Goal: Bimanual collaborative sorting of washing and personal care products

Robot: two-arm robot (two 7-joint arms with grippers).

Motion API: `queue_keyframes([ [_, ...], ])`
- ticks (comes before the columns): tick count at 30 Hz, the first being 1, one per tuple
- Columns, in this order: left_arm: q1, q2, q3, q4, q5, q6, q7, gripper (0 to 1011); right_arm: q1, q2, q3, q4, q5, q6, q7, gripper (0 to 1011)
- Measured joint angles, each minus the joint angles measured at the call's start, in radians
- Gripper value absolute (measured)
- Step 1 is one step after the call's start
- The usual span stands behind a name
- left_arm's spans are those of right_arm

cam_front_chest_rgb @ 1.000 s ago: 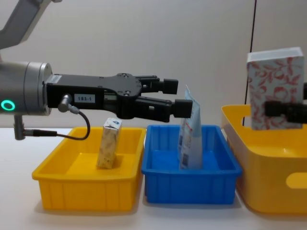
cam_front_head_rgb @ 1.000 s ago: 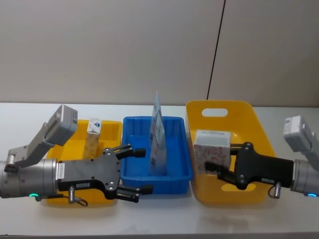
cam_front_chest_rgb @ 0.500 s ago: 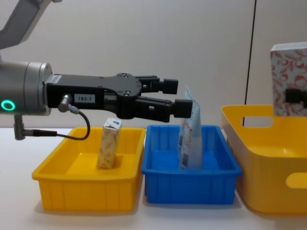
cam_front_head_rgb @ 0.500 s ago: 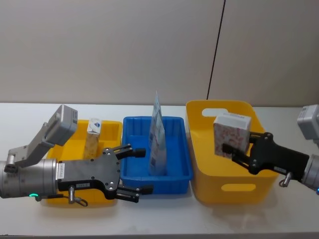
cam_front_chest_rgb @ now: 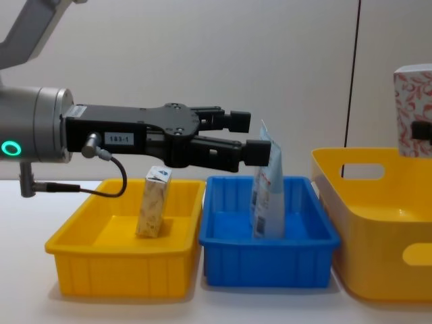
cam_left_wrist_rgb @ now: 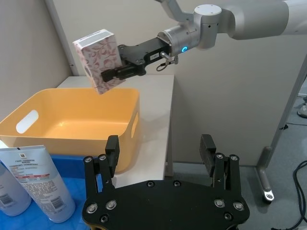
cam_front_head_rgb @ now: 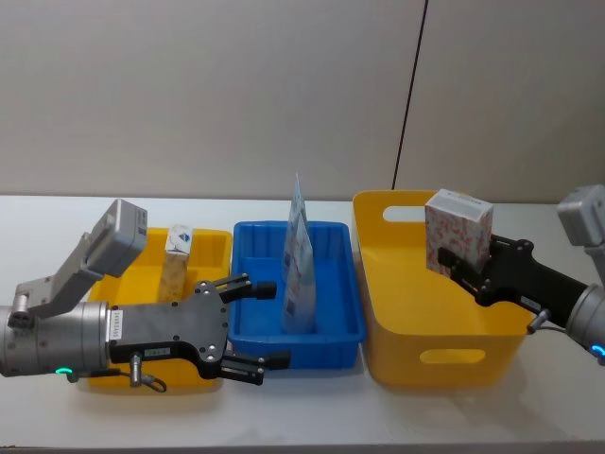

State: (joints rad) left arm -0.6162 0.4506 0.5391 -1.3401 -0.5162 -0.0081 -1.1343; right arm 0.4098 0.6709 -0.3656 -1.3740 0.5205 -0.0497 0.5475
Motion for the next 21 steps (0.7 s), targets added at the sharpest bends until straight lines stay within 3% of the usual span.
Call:
queue_keyframes([
  [9, 0.0, 0.0, 0.0, 0.0, 0.0, 0.0, 0.0, 1001, 0.014, -0.051, 0.004, 0.013, -0.049, 0.059, -0.141, 364],
  [21, 0.0, 0.0, 0.0, 0.0, 0.0, 0.0, 0.0, 1001, 0.074, -0.159, -0.01, 0.085, -0.138, 0.137, -0.349, 364],
])
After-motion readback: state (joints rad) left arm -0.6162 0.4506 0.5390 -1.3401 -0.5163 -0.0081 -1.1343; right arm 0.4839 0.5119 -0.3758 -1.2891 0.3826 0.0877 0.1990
